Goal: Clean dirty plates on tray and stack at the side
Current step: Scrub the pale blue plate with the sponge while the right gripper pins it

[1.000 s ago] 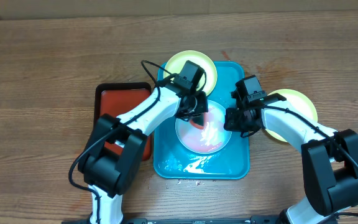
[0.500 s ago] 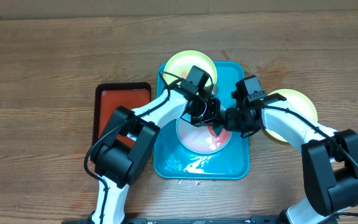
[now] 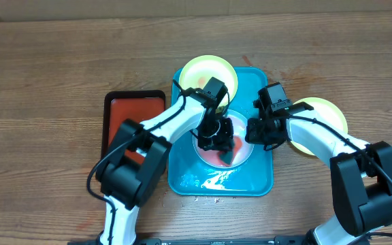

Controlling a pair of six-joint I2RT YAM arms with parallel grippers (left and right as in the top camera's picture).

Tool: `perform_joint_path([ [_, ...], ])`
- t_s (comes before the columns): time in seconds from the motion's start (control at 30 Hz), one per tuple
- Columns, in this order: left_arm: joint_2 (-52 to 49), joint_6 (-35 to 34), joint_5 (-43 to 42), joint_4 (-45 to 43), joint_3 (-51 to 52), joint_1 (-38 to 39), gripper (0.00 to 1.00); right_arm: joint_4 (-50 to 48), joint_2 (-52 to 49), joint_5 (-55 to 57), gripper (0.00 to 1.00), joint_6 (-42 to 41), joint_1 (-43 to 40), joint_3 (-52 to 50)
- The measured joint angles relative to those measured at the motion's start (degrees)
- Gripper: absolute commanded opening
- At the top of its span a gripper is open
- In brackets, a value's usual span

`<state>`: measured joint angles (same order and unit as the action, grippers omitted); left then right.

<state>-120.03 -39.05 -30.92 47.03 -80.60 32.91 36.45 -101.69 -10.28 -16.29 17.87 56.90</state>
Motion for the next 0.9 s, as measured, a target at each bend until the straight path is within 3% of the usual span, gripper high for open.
perform_joint_path([
  [0.27, 7.52, 0.24, 23.67, 4.61, 1.18, -2.05, 0.04, 0.00, 0.00, 0.02, 0.04, 0.04, 0.00, 0.00],
  [0.43, 9.64, 1.97, 30.75, 2.60, 1.22, -2.54, 0.04, -0.02, 0.00, -0.02, 0.04, 0.04, 0.00, 0.00],
  [0.63, 8.24, 2.64, 29.05, -4.39, 1.42, -1.60, 0.04, 0.00, 0.00, -0.02, 0.04, 0.02, 0.00, 0.00],
  [0.9, 1.46, 3.02, 13.40, -15.89, 1.29, -0.26, 0.04, 0.24, 0.00, 0.13, 0.04, -0.02, -0.11, 0.00],
])
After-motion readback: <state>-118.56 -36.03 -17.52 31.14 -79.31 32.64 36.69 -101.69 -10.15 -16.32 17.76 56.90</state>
